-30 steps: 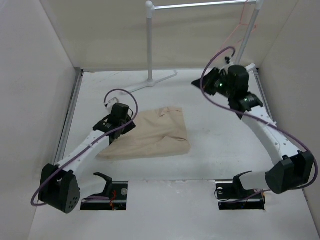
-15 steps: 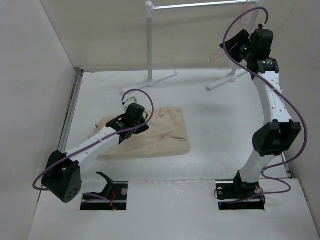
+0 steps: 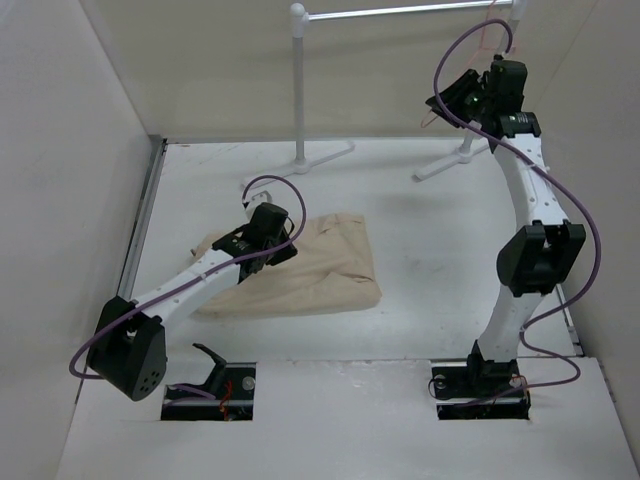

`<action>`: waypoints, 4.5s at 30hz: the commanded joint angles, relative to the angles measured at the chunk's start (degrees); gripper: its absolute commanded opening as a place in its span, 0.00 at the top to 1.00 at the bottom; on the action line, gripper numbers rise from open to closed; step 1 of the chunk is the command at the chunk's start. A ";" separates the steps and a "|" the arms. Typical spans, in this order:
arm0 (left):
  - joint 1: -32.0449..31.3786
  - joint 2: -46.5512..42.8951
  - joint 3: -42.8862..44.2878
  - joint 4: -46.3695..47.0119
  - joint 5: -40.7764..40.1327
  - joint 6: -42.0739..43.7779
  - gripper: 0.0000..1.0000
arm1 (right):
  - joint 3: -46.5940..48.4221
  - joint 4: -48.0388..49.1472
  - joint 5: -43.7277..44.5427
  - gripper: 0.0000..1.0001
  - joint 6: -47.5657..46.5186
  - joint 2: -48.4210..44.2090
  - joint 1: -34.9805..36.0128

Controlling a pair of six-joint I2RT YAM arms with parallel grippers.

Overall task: Place the trousers on the hanger
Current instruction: Pick up the hanger from the clothesline, then place the trousers on the hanger.

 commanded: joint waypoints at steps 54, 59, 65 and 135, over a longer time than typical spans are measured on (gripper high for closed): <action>-9.36 13.05 40.09 5.12 9.08 0.45 0.49 | -39.65 -11.62 15.07 0.93 -15.15 -34.95 23.18; -12.53 17.88 44.32 5.82 8.47 0.45 0.48 | -46.25 -11.62 20.26 0.95 -13.56 -39.52 29.77; -14.11 23.25 46.08 3.36 8.29 0.98 0.49 | -48.37 -12.94 24.65 0.95 -12.15 -41.55 34.79; -22.91 7.35 4.07 34.76 -6.21 -16.16 0.96 | -82.92 23.03 0.39 0.93 14.06 -53.50 22.75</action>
